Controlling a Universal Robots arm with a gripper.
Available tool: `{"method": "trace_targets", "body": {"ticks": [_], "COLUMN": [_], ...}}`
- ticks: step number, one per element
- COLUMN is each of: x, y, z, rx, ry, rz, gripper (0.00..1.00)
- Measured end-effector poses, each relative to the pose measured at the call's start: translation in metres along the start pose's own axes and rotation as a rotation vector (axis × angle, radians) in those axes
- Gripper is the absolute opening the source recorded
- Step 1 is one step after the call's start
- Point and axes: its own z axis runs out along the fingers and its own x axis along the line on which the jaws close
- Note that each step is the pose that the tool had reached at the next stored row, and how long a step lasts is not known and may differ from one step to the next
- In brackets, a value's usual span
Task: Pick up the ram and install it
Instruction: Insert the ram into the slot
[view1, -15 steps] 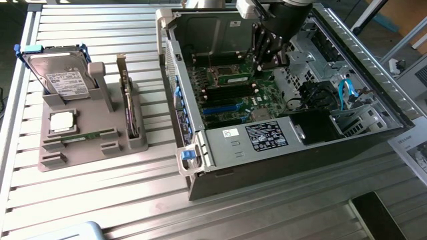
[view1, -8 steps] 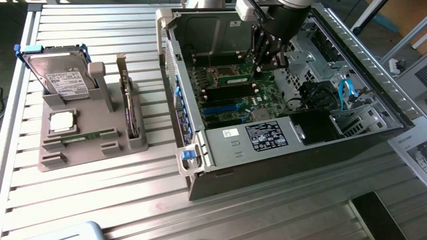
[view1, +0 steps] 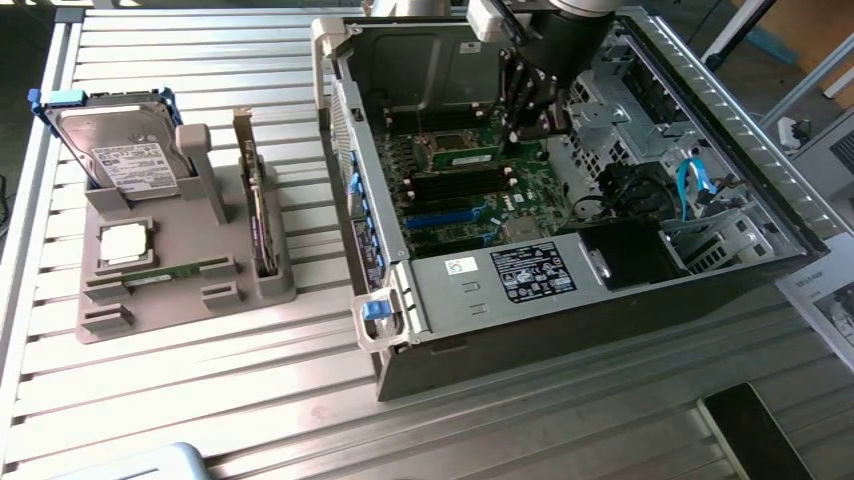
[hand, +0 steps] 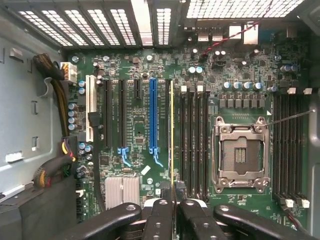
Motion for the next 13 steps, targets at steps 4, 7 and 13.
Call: {"method": "trace_targets", "body": {"ticks": [4, 7, 13], "x": [-0.006, -0.009, -0.010], "y": [-0.0001, -0.0001, -0.0002], "z": [0.0065, 0.0092, 0.0139], "rx": [-0.0001, 0.0000, -0.0001], "ry": [0.0000, -0.0002, 0.0002], "rz": [0.000, 0.000, 0.000], "gripper": [0.12, 0.12, 0.12]}}
